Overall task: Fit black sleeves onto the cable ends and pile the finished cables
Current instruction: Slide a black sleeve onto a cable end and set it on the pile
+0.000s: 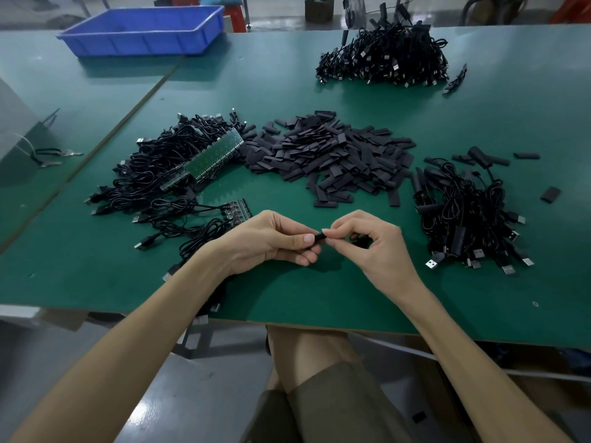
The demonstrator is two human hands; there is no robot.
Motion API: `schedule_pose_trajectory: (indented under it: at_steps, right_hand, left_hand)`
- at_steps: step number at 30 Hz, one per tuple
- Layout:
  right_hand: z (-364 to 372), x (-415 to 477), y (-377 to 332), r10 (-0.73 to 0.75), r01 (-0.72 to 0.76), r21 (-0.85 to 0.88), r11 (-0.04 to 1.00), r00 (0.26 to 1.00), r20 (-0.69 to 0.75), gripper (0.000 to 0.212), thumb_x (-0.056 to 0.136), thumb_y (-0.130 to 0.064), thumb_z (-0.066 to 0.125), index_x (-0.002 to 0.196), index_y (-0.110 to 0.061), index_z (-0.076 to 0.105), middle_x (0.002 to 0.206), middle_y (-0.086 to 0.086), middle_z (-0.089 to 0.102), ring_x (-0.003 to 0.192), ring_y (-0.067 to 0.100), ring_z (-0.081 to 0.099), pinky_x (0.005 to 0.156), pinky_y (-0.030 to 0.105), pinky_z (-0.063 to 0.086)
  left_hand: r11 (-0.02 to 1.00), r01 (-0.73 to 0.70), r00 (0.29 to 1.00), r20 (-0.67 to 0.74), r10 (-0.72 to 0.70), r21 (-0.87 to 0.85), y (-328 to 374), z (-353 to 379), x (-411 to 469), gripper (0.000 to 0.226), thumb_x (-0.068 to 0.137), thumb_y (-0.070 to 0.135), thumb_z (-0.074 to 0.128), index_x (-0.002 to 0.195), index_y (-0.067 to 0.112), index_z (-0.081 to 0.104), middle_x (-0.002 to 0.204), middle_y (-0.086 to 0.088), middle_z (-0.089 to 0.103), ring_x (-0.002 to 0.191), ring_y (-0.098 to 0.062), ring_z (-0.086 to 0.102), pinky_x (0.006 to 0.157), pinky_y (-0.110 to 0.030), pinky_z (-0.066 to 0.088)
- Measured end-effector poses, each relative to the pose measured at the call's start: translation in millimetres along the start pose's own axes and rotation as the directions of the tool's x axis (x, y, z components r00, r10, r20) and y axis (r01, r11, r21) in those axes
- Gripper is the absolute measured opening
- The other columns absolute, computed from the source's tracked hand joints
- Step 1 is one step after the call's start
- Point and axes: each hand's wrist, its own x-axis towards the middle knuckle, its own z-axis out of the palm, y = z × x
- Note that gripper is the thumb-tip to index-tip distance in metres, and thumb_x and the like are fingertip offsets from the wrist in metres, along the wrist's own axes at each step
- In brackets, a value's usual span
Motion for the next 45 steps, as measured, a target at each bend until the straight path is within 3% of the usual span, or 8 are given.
schedule_pose_trajectory:
  at_steps: [7,12,19,25,33,45]
  right_hand:
    - [-1,1,3,0.055,-0.054,0.043,0.998,0.998,-0.027,0.015,0.087,-0.003,0.08,0.091,-0.018,0.079,0.09,-0.006,0.075,0.087,0.013,0.069,0.081,0.027,0.052]
    - [-4,2,5,0.117,-0.112,0.136,0.984,0.993,-0.034,0.014,0.089,-0.006,0.079,0.093,-0.019,0.077,0.087,-0.007,0.076,0.079,0.008,0.068,0.074,0.021,0.052]
    - [-3,3,5,0.155,-0.144,0.202,0.969,0.987,-0.041,0.01,0.088,-0.004,0.08,0.093,-0.013,0.077,0.085,-0.001,0.076,0.078,0.011,0.069,0.073,0.026,0.056]
    - [-4,2,5,0.19,-0.18,0.205,0.962,0.981,-0.032,0.011,0.087,-0.008,0.082,0.09,-0.017,0.079,0.082,0.0,0.077,0.075,0.012,0.069,0.069,0.028,0.057]
    - [-4,3,2,0.218,-0.208,0.199,0.958,0.976,-0.028,0.013,0.086,-0.007,0.083,0.088,-0.019,0.079,0.077,-0.004,0.077,0.07,0.005,0.067,0.065,0.021,0.054]
    - [-5,3,3,0.221,-0.215,0.185,0.959,0.975,-0.013,0.011,0.086,-0.009,0.083,0.09,-0.019,0.08,0.083,0.001,0.079,0.075,0.012,0.071,0.072,0.028,0.057]
  left_hand:
    - [0.997,-0.051,0.999,-0.014,0.051,-0.056,-2,0,0,0.031,0.091,0.012,0.07,0.119,0.001,0.072,0.106,-0.015,0.074,0.087,-0.016,0.072,0.079,-0.022,0.058]
    - [0.983,-0.037,0.998,0.034,0.044,-0.181,1,-6,0,0.037,0.095,0.017,0.062,0.129,0.002,0.067,0.124,-0.018,0.07,0.098,-0.016,0.073,0.083,-0.023,0.058]
    - [0.965,-0.041,0.997,0.048,0.055,-0.258,0,-10,-1,0.034,0.095,0.016,0.063,0.125,0.003,0.07,0.114,-0.014,0.074,0.093,-0.013,0.075,0.077,-0.019,0.059]
    - [0.964,-0.074,0.997,0.018,0.081,-0.255,0,-9,-1,0.035,0.093,0.017,0.067,0.126,0.004,0.069,0.111,-0.015,0.075,0.09,-0.014,0.075,0.077,-0.02,0.06]
    - [0.966,-0.125,0.992,-0.014,0.126,-0.225,2,-5,-2,0.03,0.095,0.016,0.065,0.121,0.002,0.072,0.105,-0.015,0.075,0.09,-0.016,0.074,0.078,-0.02,0.059]
    - [0.961,-0.177,0.982,0.032,0.187,-0.211,3,1,-2,0.036,0.091,0.019,0.071,0.123,0.002,0.07,0.11,-0.017,0.075,0.097,-0.019,0.074,0.08,-0.022,0.059]
